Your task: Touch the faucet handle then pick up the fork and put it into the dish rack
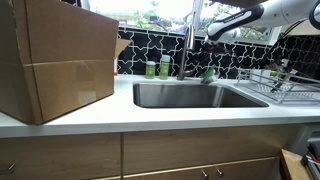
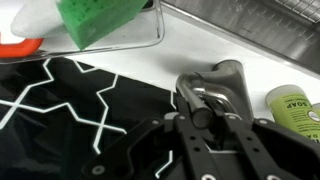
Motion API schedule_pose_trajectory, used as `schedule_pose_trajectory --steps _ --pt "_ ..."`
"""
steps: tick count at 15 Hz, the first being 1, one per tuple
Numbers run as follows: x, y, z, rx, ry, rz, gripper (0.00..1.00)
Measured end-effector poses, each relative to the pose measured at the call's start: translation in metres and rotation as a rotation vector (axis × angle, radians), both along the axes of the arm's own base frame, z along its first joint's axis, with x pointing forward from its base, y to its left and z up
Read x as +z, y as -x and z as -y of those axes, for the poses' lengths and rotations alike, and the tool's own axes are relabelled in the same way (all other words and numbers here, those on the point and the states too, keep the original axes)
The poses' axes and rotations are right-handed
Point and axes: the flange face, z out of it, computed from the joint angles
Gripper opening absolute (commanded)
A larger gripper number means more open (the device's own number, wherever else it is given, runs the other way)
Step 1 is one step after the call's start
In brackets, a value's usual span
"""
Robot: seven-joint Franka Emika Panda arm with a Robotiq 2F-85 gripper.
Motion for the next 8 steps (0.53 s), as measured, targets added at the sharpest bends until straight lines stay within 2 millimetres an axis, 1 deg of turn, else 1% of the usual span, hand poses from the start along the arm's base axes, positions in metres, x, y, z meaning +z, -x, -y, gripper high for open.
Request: schedule_pose_trajectory --steps 5,8 --pt "-0.0001 0.0004 0.0006 -0.005 -0.008 0.008 0.11" --pt "-0.0012 0.0009 0.0 0.036 0.011 -0.006 0.11"
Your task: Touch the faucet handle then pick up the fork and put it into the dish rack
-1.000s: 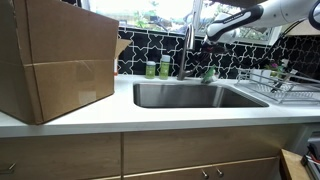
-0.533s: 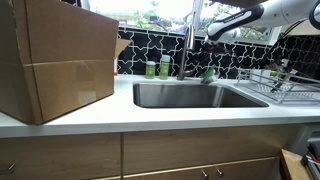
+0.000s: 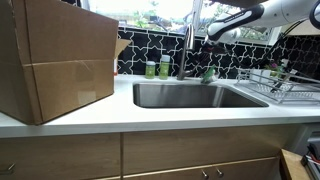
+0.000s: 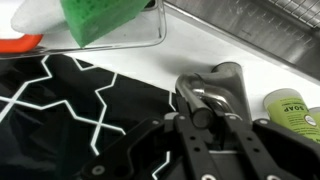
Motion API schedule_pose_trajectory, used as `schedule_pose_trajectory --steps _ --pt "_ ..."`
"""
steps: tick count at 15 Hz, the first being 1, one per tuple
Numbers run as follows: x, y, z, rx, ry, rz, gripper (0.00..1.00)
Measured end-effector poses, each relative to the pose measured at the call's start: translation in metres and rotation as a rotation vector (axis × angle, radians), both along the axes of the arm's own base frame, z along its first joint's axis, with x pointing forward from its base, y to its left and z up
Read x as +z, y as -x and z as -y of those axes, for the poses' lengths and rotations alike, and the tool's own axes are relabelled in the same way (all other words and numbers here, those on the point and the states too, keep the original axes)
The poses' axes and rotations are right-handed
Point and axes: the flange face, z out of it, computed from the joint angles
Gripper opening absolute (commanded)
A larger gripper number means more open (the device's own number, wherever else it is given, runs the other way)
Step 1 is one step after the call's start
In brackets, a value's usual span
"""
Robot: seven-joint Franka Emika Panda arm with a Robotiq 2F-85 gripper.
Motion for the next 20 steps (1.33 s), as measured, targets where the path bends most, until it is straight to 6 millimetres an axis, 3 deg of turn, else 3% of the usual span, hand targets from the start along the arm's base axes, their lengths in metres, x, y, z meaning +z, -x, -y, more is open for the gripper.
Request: schedule_pose_trajectory --steps 1,2,4,10,20 --pt "-0.001 0.0 0.0 0.019 0.008 -0.006 0.11" --pt "-0.001 0.001 0.0 0.036 0.016 -0.012 0.47" --pt "-0.002 0.001 0.0 0.058 0.024 -0.018 0.53" --pt "-0.008 -0.008 -0.02 0.097 -0.006 -0.014 0.99" --pt "-0.011 -0.012 -0.029 0.088 -0.03 -0.021 1.0"
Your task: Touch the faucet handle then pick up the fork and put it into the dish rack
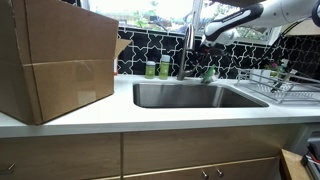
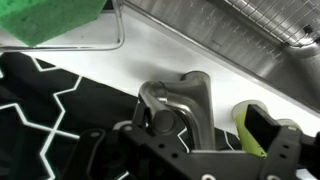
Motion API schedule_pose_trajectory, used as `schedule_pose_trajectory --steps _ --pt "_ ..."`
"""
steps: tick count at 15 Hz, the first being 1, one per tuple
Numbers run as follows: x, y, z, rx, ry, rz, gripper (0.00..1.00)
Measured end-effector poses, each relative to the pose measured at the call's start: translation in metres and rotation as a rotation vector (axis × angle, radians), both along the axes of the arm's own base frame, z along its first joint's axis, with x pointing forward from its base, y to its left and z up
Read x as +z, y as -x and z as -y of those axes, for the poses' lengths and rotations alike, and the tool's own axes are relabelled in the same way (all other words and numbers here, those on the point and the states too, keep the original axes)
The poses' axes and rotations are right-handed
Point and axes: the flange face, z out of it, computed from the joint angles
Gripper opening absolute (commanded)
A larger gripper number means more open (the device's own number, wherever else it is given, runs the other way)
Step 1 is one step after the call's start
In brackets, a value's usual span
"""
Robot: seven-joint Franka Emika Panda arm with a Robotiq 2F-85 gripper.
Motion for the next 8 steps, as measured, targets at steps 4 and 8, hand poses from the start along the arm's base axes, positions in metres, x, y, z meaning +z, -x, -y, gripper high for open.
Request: schedule_pose_trajectory --steps 4,8 --pt "0.016 0.009 -0.003 -0.071 -0.014 0.009 1.0" --pt "0.041 0.042 0.005 -0.229 0.024 -0.015 1.0"
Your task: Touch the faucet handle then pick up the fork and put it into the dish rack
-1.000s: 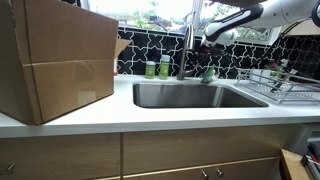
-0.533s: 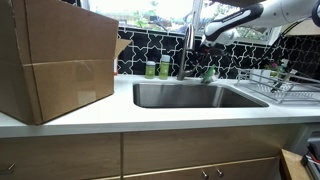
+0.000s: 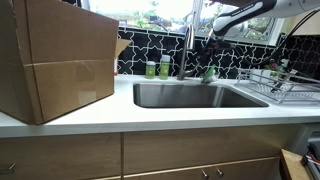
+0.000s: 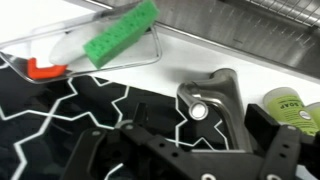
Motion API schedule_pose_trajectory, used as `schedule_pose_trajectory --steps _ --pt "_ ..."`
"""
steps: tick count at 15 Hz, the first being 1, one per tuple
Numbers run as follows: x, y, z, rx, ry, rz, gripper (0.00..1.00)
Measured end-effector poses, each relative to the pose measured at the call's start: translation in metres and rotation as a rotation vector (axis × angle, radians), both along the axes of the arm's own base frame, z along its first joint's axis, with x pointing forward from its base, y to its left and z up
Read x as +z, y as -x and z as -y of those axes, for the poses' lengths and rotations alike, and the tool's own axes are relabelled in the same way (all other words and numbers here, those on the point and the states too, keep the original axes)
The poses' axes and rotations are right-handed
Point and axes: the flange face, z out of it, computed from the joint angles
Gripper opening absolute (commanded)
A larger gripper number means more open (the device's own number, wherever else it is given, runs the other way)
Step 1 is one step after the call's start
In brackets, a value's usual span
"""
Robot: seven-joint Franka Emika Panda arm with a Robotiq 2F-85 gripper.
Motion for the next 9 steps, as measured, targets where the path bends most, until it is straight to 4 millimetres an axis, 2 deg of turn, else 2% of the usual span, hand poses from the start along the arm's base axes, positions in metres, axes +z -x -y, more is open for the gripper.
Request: schedule_pose_trajectory --steps 2,5,9 --pt "0.002 0.022 0.004 -0.062 -0.024 -0.075 1.0" --pt "-0.001 0.05 -0.006 -0.085 -0.132 -0.215 1.0" --pt "-0.002 0.069 -0.026 -0.086 -0.205 -0.294 1.0"
